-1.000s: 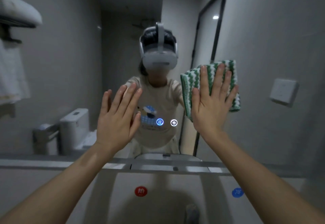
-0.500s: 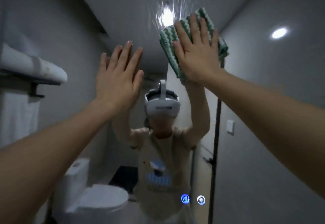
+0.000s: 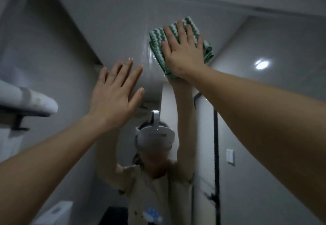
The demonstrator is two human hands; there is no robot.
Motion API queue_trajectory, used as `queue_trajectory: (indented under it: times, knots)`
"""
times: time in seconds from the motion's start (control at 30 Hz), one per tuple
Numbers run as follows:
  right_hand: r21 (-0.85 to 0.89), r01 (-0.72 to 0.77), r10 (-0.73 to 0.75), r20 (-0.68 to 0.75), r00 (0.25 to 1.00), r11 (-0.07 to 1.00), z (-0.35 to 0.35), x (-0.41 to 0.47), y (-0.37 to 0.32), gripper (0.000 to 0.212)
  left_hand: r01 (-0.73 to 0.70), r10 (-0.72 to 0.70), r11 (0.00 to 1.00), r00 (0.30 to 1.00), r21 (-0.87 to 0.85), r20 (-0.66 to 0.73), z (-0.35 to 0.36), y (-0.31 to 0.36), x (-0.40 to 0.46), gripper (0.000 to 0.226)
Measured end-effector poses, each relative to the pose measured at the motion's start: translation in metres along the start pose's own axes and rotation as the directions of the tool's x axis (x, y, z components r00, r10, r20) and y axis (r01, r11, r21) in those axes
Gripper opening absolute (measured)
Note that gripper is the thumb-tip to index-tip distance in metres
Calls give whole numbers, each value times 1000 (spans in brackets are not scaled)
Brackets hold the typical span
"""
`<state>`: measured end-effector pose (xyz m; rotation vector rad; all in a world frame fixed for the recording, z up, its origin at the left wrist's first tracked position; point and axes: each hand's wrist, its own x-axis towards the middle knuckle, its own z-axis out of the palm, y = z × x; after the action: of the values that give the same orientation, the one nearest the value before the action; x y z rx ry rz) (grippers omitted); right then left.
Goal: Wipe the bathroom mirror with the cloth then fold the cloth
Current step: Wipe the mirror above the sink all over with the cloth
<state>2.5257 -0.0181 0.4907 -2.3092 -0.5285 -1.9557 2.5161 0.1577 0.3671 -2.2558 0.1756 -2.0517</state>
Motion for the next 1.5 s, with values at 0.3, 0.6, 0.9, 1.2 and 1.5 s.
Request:
queue_trajectory:
  times: [0.3,0.6,0.9,1.2,1.5]
  knots:
    - [-21,36,-36,3,999,999,-1,23,1,52,18,-18,999,1000,-46,-1,-4,0,17,76]
    - [-5,17,-17,37,999,1000,-9,83,-10,54,70,-71,997,997,-44,-25,-5,-12,43,74]
    - [-33,-47,46,-23,999,998,-13,112,-24,55,57,-62,997,993,-52,-97,1,-14,40,72]
    - [-24,90,-90,-39,995,996,13,36,-53,53,88,-93,993,994,-80,-59,5,-15,10,70]
    - [-15,82,-82,-37,996,997,33,-77,-79,53,198,-194,971,980,-133,42,6,-8,-87,65]
